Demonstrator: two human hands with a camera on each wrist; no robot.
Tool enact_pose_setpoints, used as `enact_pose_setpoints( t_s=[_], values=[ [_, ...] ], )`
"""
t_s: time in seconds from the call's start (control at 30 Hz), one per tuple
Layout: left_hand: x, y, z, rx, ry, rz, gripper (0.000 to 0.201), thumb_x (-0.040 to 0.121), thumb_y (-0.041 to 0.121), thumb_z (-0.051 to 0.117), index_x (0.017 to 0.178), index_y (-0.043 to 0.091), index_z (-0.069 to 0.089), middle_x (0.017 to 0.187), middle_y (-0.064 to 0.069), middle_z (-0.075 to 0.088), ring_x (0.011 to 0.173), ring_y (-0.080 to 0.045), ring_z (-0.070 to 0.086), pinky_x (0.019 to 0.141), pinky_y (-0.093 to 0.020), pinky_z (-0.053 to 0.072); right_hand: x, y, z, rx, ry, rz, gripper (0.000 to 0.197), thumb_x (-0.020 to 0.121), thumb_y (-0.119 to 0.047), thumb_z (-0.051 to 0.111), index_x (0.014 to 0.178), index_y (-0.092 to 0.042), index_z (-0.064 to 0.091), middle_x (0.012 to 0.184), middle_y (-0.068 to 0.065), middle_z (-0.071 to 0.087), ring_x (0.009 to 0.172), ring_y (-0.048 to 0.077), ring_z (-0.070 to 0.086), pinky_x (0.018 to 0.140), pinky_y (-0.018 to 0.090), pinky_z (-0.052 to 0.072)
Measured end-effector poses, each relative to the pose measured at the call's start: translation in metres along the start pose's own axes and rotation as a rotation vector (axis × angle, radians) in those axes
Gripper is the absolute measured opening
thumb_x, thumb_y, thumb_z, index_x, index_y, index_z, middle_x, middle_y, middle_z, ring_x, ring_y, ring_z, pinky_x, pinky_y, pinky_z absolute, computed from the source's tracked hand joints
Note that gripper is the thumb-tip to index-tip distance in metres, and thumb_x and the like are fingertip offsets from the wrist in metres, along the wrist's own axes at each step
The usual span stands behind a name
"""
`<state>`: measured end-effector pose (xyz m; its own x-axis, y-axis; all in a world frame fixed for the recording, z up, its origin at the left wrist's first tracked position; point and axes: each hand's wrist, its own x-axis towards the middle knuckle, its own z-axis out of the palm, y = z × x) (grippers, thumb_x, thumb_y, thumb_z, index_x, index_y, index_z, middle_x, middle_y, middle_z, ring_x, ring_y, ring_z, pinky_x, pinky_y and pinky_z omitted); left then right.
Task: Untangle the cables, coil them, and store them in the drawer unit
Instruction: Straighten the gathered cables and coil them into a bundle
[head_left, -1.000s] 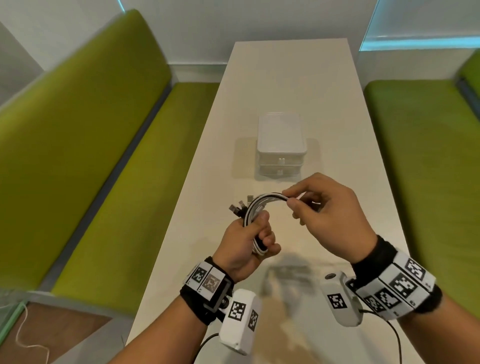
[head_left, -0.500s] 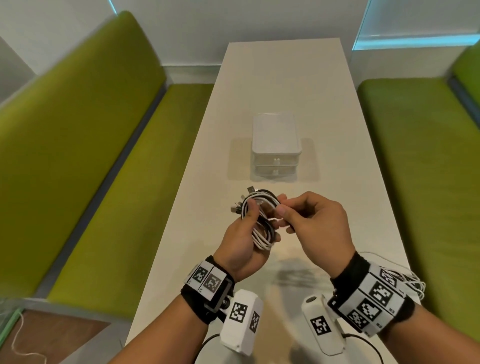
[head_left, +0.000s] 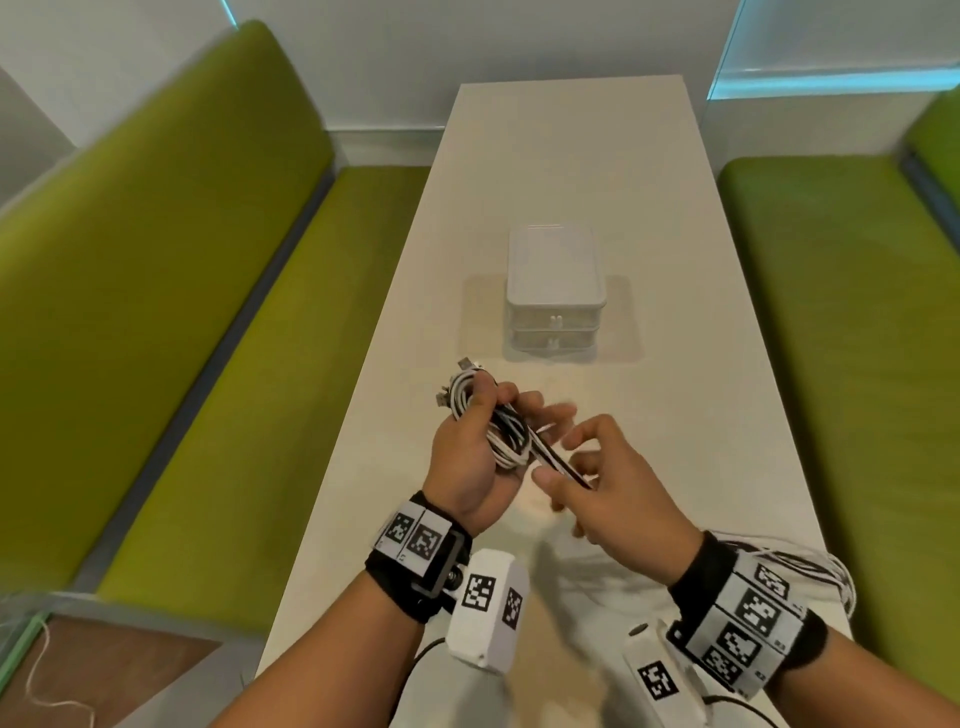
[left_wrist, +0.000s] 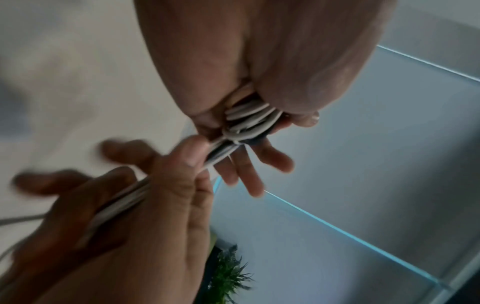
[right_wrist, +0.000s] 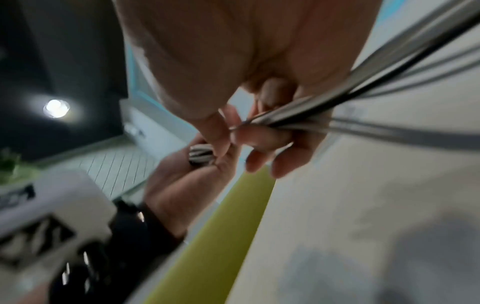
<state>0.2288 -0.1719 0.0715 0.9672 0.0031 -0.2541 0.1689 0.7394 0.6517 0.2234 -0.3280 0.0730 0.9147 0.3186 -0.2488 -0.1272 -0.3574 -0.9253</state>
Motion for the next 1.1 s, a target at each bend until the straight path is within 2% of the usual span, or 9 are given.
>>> enact_pose_setpoints(
  t_s=[0.1,0.17,0.33,0.5,0.63,0.73,0.87,0.97,1.1],
  values=[
    [0.007,0.013,0.000,0.095,0.001,0.004,0.034,0.093,0.047,0.050,0.083,0.015,0.047,0.063,0.000,0.038,0.048,-0.013,0.039,0.050,-0.029,0.045,0.001,0.007,0.000,-0.612,-0.166,-0.102,0.051,0.090,-0.075,0.040,0.087,-0.025,0.051,0.073,-0.002,0.067,0.065,0.017,0.059,0.066,0.042,0.050],
    [0.012,0.019,-0.001,0.192,0.037,0.009,0.035,0.088,0.050,0.053,0.080,0.017,0.046,0.062,0.002,0.035,0.045,-0.009,0.029,0.043,-0.022,0.033,0.000,0.011,0.001,-0.774,-0.234,-0.086,0.049,0.095,-0.071,0.037,0.085,-0.023,0.045,0.072,-0.003,0.060,0.067,0.020,0.055,0.066,0.041,0.046],
    [0.027,0.022,-0.021,0.634,0.115,0.038,0.045,0.082,0.058,0.058,0.083,0.016,0.042,0.062,-0.001,0.034,0.050,-0.015,0.031,0.048,-0.028,0.031,-0.003,0.019,0.004,-0.981,-0.419,-0.136,0.016,0.105,-0.026,0.043,0.118,-0.017,0.040,0.081,-0.001,0.050,0.069,0.031,0.053,0.063,0.042,0.044],
    [0.017,-0.003,-0.045,1.185,-0.019,-0.011,0.073,0.076,0.084,0.046,0.093,0.013,0.045,0.066,-0.009,0.045,0.057,-0.022,0.047,0.053,-0.037,0.043,0.003,-0.014,-0.005,-0.950,-0.503,-0.376,0.016,0.106,-0.035,0.045,0.112,-0.022,0.053,0.105,0.001,0.066,0.086,0.028,0.063,0.076,0.043,0.050],
    [-0.005,-0.019,-0.032,0.784,-0.024,-0.271,0.077,0.078,0.088,0.041,0.091,0.014,0.056,0.069,-0.003,0.049,0.057,-0.015,0.045,0.053,-0.028,0.038,0.025,-0.031,-0.023,-0.765,-0.333,-0.466,0.018,0.103,-0.033,0.051,0.105,-0.029,0.068,0.095,-0.010,0.066,0.085,0.014,0.060,0.078,0.039,0.049],
    [-0.009,-0.025,-0.033,0.456,-0.111,-0.411,0.085,0.063,0.093,0.051,0.095,0.015,0.057,0.075,-0.002,0.051,0.058,-0.013,0.045,0.051,-0.023,0.039,0.039,-0.033,-0.034,-0.616,-0.197,-0.461,0.016,0.095,-0.042,0.062,0.101,-0.037,0.076,0.081,-0.012,0.064,0.077,0.007,0.059,0.072,0.035,0.048],
    [-0.013,-0.030,-0.041,0.536,-0.208,-0.420,0.088,0.048,0.057,0.094,0.111,0.011,0.055,0.087,0.001,0.056,0.064,-0.009,0.051,0.056,-0.021,0.043,0.040,-0.028,-0.031,-0.858,-0.149,-0.561,0.031,0.090,-0.062,0.045,0.108,-0.053,0.069,0.078,-0.012,0.053,0.067,0.009,0.054,0.057,0.033,0.044],
    [-0.015,-0.029,-0.034,0.625,-0.205,-0.430,0.041,0.072,0.026,0.082,0.103,0.010,0.061,0.080,-0.002,0.056,0.065,-0.012,0.051,0.054,-0.024,0.038,0.038,-0.026,-0.025,-0.994,-0.131,-0.593,0.023,0.095,-0.047,0.049,0.110,-0.051,0.066,0.079,-0.009,0.048,0.061,0.017,0.055,0.051,0.038,0.048],
    [-0.015,-0.025,-0.029,0.543,-0.184,-0.357,0.012,0.090,0.015,0.063,0.098,0.007,0.063,0.077,-0.009,0.064,0.076,-0.022,0.062,0.064,-0.029,0.046,0.042,-0.033,-0.032,-0.728,-0.315,-0.472,0.030,0.105,-0.037,0.044,0.124,-0.043,0.066,0.095,-0.011,0.049,0.080,0.006,0.054,0.077,0.030,0.049]
  ],
)
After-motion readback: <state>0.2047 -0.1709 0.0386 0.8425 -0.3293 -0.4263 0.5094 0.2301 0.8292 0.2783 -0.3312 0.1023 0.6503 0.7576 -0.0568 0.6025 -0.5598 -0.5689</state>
